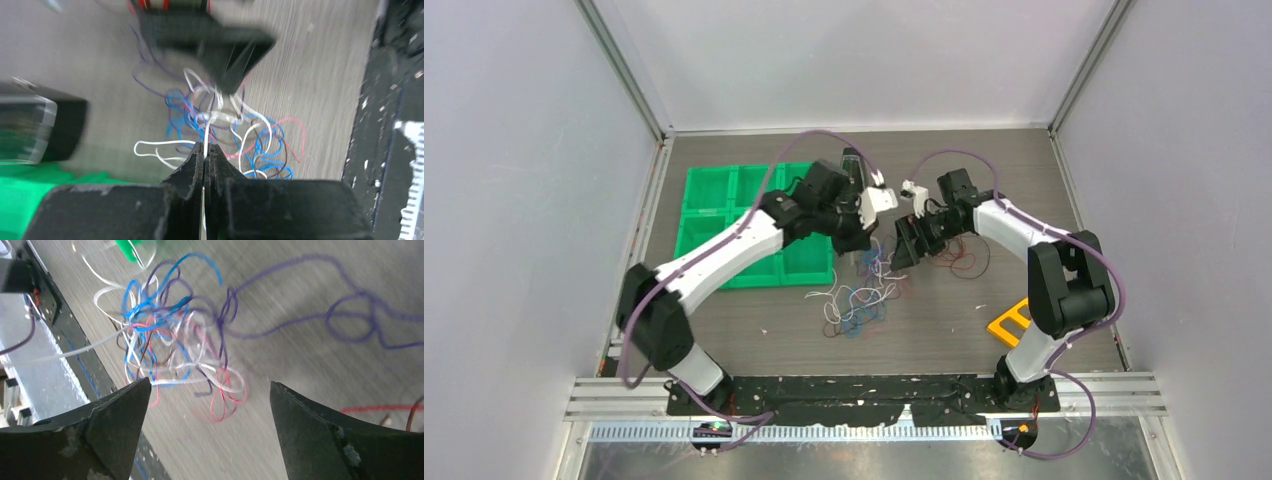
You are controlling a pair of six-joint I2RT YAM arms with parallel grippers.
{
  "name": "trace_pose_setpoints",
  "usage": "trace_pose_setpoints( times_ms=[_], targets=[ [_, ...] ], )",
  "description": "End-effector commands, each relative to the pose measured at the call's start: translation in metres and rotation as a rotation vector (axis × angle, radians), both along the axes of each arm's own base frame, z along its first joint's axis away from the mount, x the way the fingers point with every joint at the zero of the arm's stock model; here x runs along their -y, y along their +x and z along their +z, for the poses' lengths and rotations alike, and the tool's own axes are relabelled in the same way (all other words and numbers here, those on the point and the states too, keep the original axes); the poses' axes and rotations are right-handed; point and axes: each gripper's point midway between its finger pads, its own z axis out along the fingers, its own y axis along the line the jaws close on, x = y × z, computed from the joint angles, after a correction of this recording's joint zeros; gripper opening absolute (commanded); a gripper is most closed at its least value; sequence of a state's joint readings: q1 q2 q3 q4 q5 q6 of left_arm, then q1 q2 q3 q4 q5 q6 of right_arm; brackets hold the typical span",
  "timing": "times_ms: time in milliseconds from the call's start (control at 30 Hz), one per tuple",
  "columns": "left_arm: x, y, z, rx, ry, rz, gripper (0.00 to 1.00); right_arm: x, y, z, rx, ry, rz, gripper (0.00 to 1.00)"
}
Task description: Untangle the cables
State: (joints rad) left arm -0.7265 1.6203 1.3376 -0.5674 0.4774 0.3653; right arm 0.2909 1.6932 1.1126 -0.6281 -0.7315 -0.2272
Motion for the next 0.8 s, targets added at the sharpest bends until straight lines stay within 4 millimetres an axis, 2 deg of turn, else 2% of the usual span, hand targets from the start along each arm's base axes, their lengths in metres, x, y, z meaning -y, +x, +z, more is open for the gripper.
trace_pose_setpoints(
  times_ms=[0,33,67,100,133,167,200,233,267,300,367,433,600,767],
  targets=[
    [0.004,-0.014,0.115,0.143,-0.192,-0.051,0.00,-0.049,0.028,0.056,0.251,0.231,0.036,0.98],
    [0.004,-0.014,0.124,0.151,-0.200,-0.046,0.00,-0.058,0.024,0.053,0.247,0.238,0.031,0.99],
    [0.003,-0.014,0.134,0.160,-0.211,-0.037,0.00,-0.066,0.030,0.054,0.279,0.252,0.030,0.99],
    [0.003,-0.012,0.143,0.170,-0.220,-0.026,0.00,-0.076,0.028,0.052,0.289,0.246,0.049,0.96],
    [0.002,-0.012,0.153,0.181,-0.232,-0.015,0.00,-0.080,0.029,0.041,0.277,0.232,0.054,0.91],
    [0.000,-0.012,0.165,0.197,-0.251,-0.007,0.00,-0.086,0.031,0.029,0.267,0.198,0.054,0.80],
    [-0.002,-0.013,0.178,0.220,-0.269,-0.001,0.00,-0.089,0.032,0.023,0.260,0.185,0.051,0.73],
    [-0.005,-0.013,0.196,0.256,-0.294,0.011,0.00,-0.088,0.037,0.011,0.252,0.156,0.031,0.61],
    [-0.009,-0.013,0.215,0.292,-0.323,0.028,0.00,-0.087,0.039,0.005,0.243,0.138,0.017,0.55],
    [-0.015,-0.014,0.235,0.329,-0.354,0.045,0.00,-0.083,0.042,-0.005,0.235,0.106,-0.004,0.43],
    [-0.028,-0.017,0.284,0.422,-0.431,0.082,0.00,-0.077,0.041,-0.013,0.212,0.084,-0.016,0.30],
    [-0.043,-0.018,0.326,0.506,-0.484,0.124,0.00,-0.071,0.036,-0.020,0.191,0.059,-0.015,0.22],
    [-0.089,-0.016,0.419,0.699,-0.624,0.276,0.00,-0.052,0.029,-0.038,0.159,-0.040,-0.012,0.19],
    [-0.131,-0.023,0.484,0.895,-0.739,0.407,0.00,-0.034,0.024,-0.053,0.105,-0.116,-0.020,0.21]
  ],
)
